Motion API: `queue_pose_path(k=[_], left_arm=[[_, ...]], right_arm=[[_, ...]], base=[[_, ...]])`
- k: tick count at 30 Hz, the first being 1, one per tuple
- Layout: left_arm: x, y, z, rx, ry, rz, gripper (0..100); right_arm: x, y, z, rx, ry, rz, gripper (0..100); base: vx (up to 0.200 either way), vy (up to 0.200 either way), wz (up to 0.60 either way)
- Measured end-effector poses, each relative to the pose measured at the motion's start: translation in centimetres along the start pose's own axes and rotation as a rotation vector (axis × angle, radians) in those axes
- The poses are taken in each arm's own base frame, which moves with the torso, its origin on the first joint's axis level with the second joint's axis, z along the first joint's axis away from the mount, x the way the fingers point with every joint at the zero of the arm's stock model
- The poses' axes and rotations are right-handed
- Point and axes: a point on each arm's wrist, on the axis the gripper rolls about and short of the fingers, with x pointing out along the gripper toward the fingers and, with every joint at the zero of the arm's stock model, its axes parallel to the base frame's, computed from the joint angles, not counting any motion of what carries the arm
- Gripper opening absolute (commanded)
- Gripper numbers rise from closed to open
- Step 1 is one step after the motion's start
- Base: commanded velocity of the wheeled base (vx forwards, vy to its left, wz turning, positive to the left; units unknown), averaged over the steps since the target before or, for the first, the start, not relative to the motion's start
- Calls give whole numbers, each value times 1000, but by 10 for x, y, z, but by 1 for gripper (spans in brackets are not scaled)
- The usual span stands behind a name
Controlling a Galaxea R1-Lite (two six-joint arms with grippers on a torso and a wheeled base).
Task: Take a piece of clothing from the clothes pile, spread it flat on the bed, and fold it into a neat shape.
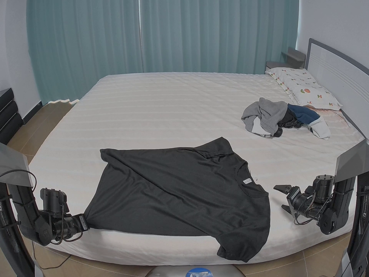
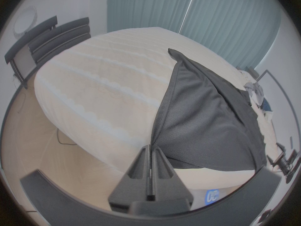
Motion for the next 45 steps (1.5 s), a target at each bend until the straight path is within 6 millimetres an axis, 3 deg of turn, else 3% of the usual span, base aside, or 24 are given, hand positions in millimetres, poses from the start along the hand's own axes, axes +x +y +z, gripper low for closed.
queue_pose_path(k=[10,21,29,30,38,45], left_arm=[[-13,17,-12,113,23,140,0],[-21,23,-23,188,56,237,0],[-23,25,-27,202,96,261,0],[-23,26,-29,207,111,266,0],[-29,26,-27,220,110,273,0],[-30,28,-26,224,105,276,0]], right_arm=[[-10,12,-25,-94,74,3,100],[1,14,-56,-231,96,-53,100],[10,17,-66,-263,117,-36,100],[11,17,-68,-272,118,-37,0],[15,11,-78,-357,135,-67,0],[3,3,-80,-413,160,-113,0]], base=[[0,0,0],[0,0,0],[0,0,0],[0,0,0],[0,0,0],[0,0,0]])
